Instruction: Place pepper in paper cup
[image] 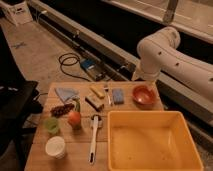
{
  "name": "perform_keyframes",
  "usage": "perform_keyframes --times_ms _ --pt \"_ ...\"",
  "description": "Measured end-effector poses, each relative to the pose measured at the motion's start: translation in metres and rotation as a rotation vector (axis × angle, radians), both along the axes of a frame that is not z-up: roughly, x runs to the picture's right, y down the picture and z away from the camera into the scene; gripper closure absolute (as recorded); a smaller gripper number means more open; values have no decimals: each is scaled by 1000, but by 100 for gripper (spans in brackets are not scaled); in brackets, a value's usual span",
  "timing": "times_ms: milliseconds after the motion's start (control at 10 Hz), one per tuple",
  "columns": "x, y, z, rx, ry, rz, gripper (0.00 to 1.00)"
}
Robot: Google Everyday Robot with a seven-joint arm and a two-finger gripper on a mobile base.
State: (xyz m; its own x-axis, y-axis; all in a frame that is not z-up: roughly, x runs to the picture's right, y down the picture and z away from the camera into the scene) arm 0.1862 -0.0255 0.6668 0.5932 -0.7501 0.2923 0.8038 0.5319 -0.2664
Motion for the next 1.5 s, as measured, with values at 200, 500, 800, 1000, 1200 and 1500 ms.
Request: perform_keyframes --times_ms 200,500,800,1000,1200,1500 --pt "-2 0 0 0 -3 -2 39" --pt "-4 -4 0 -1 -8 -22 39" --pt "-43 -26 22 -15 -64 -127 39" --pt "-90 -38 43 -30 -124 -205 39" --pt "-134 -44 59 -49 -191 -282 39" --pt "-196 -43 73 -58 -303 -372 39"
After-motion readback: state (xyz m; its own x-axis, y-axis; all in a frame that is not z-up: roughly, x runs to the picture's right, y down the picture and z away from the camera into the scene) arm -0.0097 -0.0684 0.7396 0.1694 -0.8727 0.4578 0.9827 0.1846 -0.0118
